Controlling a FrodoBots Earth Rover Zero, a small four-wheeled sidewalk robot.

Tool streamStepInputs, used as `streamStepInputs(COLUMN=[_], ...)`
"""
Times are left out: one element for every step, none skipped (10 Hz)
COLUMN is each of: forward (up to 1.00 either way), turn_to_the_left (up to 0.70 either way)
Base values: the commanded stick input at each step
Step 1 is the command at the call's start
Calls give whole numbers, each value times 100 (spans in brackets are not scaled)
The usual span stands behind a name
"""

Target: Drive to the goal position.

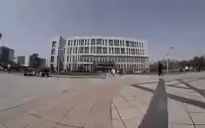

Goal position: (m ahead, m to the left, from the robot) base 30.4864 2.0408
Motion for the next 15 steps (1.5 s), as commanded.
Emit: streamStepInputs(forward=[100,100,100,100,100,100,100,100,100,100,100,100,100,100,100], turn_to_the_left=[-32,-37,-28,-6,-1,0,0,0,0,0,0,0,0,0,0])
